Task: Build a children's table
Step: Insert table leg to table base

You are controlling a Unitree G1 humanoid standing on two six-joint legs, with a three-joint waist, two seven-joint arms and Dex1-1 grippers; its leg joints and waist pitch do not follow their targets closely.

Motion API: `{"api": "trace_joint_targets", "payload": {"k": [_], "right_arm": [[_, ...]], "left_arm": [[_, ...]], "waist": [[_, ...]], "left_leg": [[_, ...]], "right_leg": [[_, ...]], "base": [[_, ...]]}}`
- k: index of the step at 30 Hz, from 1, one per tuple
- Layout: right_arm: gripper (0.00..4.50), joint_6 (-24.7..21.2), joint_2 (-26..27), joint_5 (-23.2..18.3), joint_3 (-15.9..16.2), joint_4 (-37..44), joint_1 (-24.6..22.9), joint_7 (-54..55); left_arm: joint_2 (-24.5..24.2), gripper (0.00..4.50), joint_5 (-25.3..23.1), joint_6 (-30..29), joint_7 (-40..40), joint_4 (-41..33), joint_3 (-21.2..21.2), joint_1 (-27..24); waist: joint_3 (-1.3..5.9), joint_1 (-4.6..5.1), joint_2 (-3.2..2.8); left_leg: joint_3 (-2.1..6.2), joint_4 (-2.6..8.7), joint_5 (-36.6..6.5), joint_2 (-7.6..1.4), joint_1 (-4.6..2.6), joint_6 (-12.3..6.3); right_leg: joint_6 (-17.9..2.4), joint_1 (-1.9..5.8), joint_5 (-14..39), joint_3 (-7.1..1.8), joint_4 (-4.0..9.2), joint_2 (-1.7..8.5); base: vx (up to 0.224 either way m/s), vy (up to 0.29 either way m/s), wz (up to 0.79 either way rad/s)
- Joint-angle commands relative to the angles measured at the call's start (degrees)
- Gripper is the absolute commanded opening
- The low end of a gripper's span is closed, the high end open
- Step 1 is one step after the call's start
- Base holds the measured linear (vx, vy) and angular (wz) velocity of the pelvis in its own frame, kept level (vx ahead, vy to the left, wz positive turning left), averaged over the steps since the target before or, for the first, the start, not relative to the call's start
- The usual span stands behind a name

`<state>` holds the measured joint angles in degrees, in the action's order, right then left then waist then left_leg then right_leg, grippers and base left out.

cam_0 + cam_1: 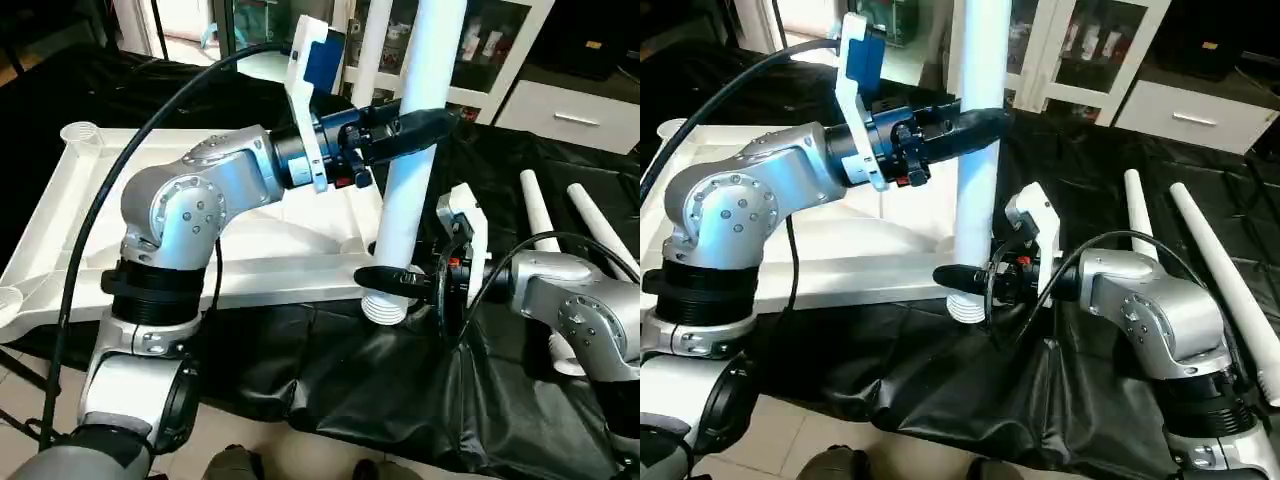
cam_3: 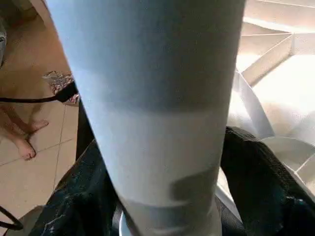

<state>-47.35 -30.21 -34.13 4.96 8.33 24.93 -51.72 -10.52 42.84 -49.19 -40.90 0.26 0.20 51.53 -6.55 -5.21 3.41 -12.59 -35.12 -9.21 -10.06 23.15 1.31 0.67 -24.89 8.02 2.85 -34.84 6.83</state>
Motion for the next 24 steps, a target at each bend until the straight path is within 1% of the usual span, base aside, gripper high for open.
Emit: {"api": "trace_joint_targets", "payload": {"k": [1,2,5,6,7,8,10,13,15,16,19,21,22,23,24], "right_arm": [[3.04,-0.6,-0.7,-0.3,-0.2,0.8,-0.4,-0.2],[2.77,-0.6,-0.6,-0.4,-0.1,0.7,-0.3,-0.3],[2.65,-0.8,-0.5,-0.6,-0.3,0.4,-0.2,-0.4],[2.51,-0.8,-0.5,-0.6,-0.3,0.4,-0.2,-0.4],[2.51,-0.9,-0.5,-0.7,-0.3,0.3,-0.1,-0.5],[2.27,-1.0,-0.5,-0.8,-0.3,0.3,-0.1,-0.6],[2.23,-1.0,-0.6,-0.9,-0.3,0.4,-0.1,-0.6],[2.04,-1.1,-0.7,-0.9,-0.3,0.4,-0.2,-0.8],[2.02,-1.0,-0.7,-0.9,-0.2,0.5,-0.3,-0.8],[2.01,-1.0,-0.7,-0.9,-0.2,0.5,-0.3,-0.8],[2.0,-1.0,-0.7,-0.8,-0.1,0.6,-0.3,-1.0],[1.99,-0.9,-0.6,-0.8,-0.2,0.6,-0.3,-1.1],[1.99,-0.8,-0.5,-0.8,-0.2,0.6,-0.3,-1.1],[1.99,-0.8,-0.5,-0.8,-0.2,0.6,-0.3,-1.1],[1.99,-0.8,-0.5,-0.8,-0.2,0.6,-0.3,-1.1]], "left_arm": [[0.2,1.73,-0.1,0.9,-0.7,-0.4,-0.3,0.7],[0.2,1.73,-0.1,1.0,-0.9,-0.5,-0.3,0.7],[0.1,1.73,0.0,0.9,-1.2,-0.6,-0.3,0.7],[0.1,1.73,0.0,0.9,-1.2,-0.6,-0.3,0.7],[0.0,1.73,0.1,0.8,-1.3,-0.6,-0.3,0.6],[-0.1,1.73,0.1,0.8,-1.3,-0.7,-0.3,0.6],[-0.2,1.73,0.1,0.8,-1.4,-0.7,-0.3,0.6],[-0.3,1.73,0.2,0.8,-1.5,-0.8,-0.3,0.5],[-0.4,1.73,0.3,0.8,-1.8,-1.0,-0.4,0.4],[-0.4,1.73,0.3,0.8,-1.8,-1.0,-0.4,0.4],[-0.6,1.73,0.3,0.7,-2.0,-1.1,-0.6,0.3],[-0.8,1.73,-0.7,1.3,-1.6,-1.2,-1.0,0.3],[-1.3,2.08,-2.4,1.9,-0.4,-1.1,-1.6,0.3],[-1.3,2.08,-2.4,1.9,-0.4,-1.1,-1.6,0.3],[-1.5,2.29,-3.0,2.0,0.0,-1.1,-1.8,0.3]], "waist": [[5.28,-0.07,0.39],[5.29,-0.05,0.38],[5.27,-0.03,0.34],[5.27,-0.02,0.32],[5.29,-0.02,0.32],[5.32,-0.03,0.33],[5.23,-0.04,0.38],[5.24,-0.02,0.36],[5.18,-0.01,0.27],[5.18,0.02,0.35],[5.12,0.0,0.28],[5.09,0.0,0.28],[5.07,0.03,0.28],[5.05,0.06,0.27],[5.05,0.05,0.29]], "left_leg": [[1.85,4.46,-13.9,-2.51,-1.69,1.77],[1.87,4.45,-13.9,-2.52,-1.72,1.77],[1.89,4.48,-14.1,-2.55,-1.75,1.87],[1.89,4.48,-14.2,-2.55,-1.75,1.86],[1.89,4.48,-14.0,-2.55,-1.77,1.86],[1.87,4.46,-13.8,-2.54,-1.77,1.79],[1.85,4.47,-13.9,-2.52,-1.71,1.69],[1.87,4.48,-13.9,-2.56,-1.74,1.76],[1.87,4.5,-14.1,-2.57,-1.76,1.84],[1.87,4.51,-14.2,-2.54,-1.75,1.85],[1.91,4.55,-14.5,-2.54,-1.75,1.94],[1.95,4.59,-14.8,-2.55,-1.71,2.04],[1.94,4.6,-14.9,-2.56,-1.75,2.08],[1.99,4.66,-15.2,-2.57,-1.72,2.13],[1.97,4.64,-15.4,-2.57,-1.77,2.25]], "right_leg": [[-8.9,2.87,19.0,-1.67,4.05,1.58],[-8.9,2.86,19.0,-1.67,4.05,1.59],[-8.8,2.82,19.2,-1.67,4.07,1.58],[-8.8,2.8,19.2,-1.66,4.06,1.56],[-8.9,2.81,18.8,-1.65,4.01,1.53],[-9.0,2.81,18.5,-1.66,3.98,1.53],[-9.0,2.81,18.7,-1.69,4.0,1.55],[-9.0,2.8,18.9,-1.69,4.02,1.59],[-9.0,2.74,19.0,-1.7,4.04,1.58],[-8.9,2.76,19.1,-1.68,4.05,1.51],[-8.7,2.75,19.7,-1.7,4.11,1.58],[-8.5,2.76,20.1,-1.69,4.17,1.62],[-8.4,2.68,20.2,-1.69,4.23,1.56],[-8.2,2.7,20.5,-1.67,4.26,1.53],[-8.1,2.67,20.9,-1.69,4.31,1.59]], "base": [[0.0,0.0,0.0],[0.0,0.0,0.0],[0.0,0.0,0.0],[0.0,0.0,0.0],[0.0,0.0,0.0],[0.0,0.0,0.0],[0.0,0.0,0.0],[0.0,0.0,0.0],[0.0,0.0,0.0],[0.0,0.0,0.0],[0.0,0.0,0.0],[0.0,0.0,0.0],[0.0,0.0,0.0],[0.0,0.0,0.0],[0.0,0.0,0.0]]}}
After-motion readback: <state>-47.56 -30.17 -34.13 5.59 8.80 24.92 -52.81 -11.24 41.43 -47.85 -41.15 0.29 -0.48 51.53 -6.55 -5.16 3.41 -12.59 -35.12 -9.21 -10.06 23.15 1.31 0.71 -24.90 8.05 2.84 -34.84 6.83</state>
